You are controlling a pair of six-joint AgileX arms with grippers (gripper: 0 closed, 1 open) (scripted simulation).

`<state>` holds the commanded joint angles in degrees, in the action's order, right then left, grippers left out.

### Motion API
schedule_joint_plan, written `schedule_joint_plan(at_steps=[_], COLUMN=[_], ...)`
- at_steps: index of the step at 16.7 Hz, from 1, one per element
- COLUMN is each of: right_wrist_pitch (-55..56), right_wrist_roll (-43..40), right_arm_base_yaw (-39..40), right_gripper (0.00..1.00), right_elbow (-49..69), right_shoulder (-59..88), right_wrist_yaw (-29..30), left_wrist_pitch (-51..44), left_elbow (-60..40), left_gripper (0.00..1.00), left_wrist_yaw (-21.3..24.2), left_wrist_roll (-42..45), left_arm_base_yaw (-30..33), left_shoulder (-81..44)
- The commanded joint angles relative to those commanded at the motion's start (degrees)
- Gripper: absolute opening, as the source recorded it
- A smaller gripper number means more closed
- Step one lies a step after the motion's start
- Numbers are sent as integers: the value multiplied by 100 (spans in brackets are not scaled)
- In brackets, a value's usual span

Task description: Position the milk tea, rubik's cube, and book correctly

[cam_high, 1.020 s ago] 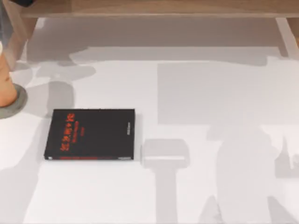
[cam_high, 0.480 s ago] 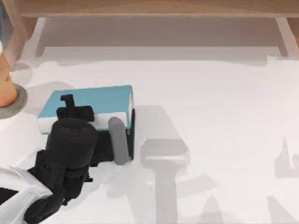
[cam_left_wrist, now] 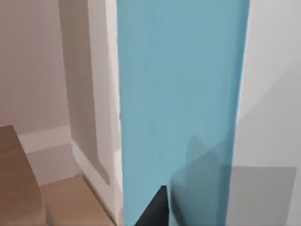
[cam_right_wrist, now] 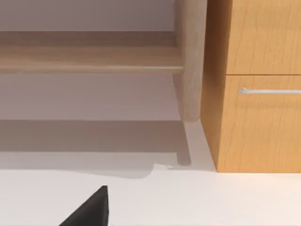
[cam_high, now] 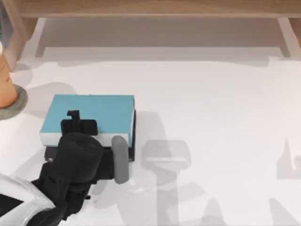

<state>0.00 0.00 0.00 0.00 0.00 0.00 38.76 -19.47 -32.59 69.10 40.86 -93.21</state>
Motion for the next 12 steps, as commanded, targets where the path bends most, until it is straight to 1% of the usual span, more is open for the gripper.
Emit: schedule_joint_plan(at_steps=[8,12], right_wrist_pitch=[0,0], right_wrist_roll=[0,0], right_arm_base_yaw=[0,0], right_gripper=[100,100], right_elbow=[0,0], right_shoulder=[0,0], right_wrist_yaw=[0,0], left_wrist_pitch=[88,88], left_elbow=[-13,-13], left_gripper=[0,30], left_wrist_yaw=[61,61], left_wrist_roll=[21,21], left_arm_base_yaw=[-42,-42], left_shoulder=[-176,-176])
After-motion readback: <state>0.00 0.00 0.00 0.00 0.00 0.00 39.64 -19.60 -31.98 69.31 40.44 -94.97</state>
